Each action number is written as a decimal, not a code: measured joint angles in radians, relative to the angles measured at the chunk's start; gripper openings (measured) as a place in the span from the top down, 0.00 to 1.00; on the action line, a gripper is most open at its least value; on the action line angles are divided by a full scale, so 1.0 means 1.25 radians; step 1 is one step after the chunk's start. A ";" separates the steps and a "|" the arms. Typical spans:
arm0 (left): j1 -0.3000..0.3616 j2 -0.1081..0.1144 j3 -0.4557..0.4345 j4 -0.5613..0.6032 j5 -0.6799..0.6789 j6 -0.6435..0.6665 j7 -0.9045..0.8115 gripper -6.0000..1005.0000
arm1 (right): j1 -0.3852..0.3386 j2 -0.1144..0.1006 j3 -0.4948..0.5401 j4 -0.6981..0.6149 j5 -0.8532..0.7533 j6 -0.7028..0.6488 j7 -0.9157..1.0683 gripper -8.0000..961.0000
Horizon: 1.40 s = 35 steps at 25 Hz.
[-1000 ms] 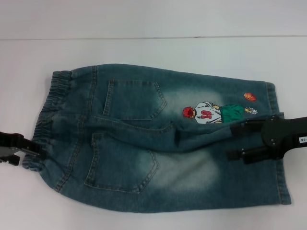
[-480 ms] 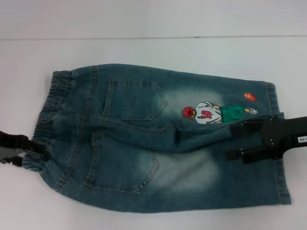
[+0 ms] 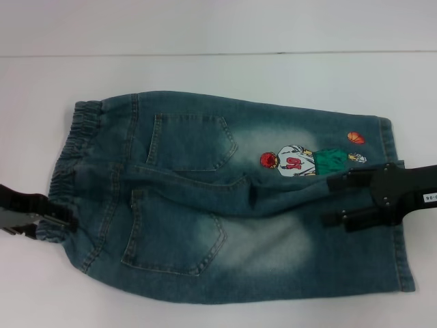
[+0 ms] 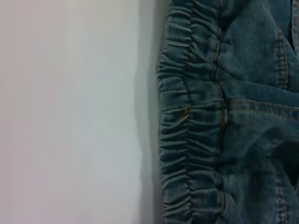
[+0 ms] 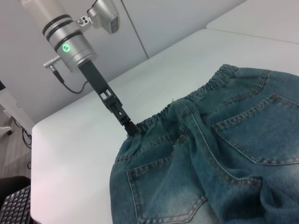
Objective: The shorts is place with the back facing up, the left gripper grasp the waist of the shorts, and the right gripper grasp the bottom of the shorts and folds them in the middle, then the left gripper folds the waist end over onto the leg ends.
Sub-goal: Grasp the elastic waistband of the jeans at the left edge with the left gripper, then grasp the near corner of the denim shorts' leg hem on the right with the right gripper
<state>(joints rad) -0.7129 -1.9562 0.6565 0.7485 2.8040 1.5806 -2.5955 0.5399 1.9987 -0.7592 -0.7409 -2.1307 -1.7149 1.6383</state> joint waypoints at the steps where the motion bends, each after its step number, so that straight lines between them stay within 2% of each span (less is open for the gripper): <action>1: -0.001 -0.001 0.000 0.000 0.000 0.000 0.000 0.22 | 0.000 0.000 0.000 0.000 0.000 0.000 0.000 0.02; 6: -0.004 -0.002 -0.002 0.003 -0.005 0.000 0.000 0.22 | 0.000 0.000 0.000 0.000 0.000 0.000 0.000 0.02; 12: -0.005 -0.012 -0.002 0.007 -0.006 -0.013 0.004 0.23 | -0.002 0.000 0.000 0.000 0.000 0.002 0.000 0.02; 15: -0.003 -0.018 -0.001 0.015 -0.002 -0.030 0.009 0.28 | -0.003 0.000 0.000 0.000 0.000 0.002 0.000 0.02; 23: 0.001 -0.019 0.000 0.027 -0.006 -0.032 0.013 0.44 | -0.007 0.000 0.005 0.000 0.000 0.003 0.000 0.02; 28: 0.002 -0.022 0.000 0.027 -0.007 -0.032 0.013 0.67 | -0.008 0.000 0.006 0.000 0.000 0.002 0.000 0.02; 33: 0.002 -0.024 -0.004 0.029 -0.008 -0.030 0.014 0.87 | -0.008 -0.001 0.007 0.000 0.001 0.002 0.010 0.02; 35: 0.001 -0.024 -0.005 0.029 -0.008 -0.027 0.014 0.93 | -0.002 -0.006 0.007 -0.003 0.002 0.003 0.048 0.02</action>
<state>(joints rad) -0.7118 -1.9865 0.6502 0.7853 2.7939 1.5469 -2.5785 0.5377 1.9909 -0.7500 -0.7449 -2.1286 -1.7111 1.6987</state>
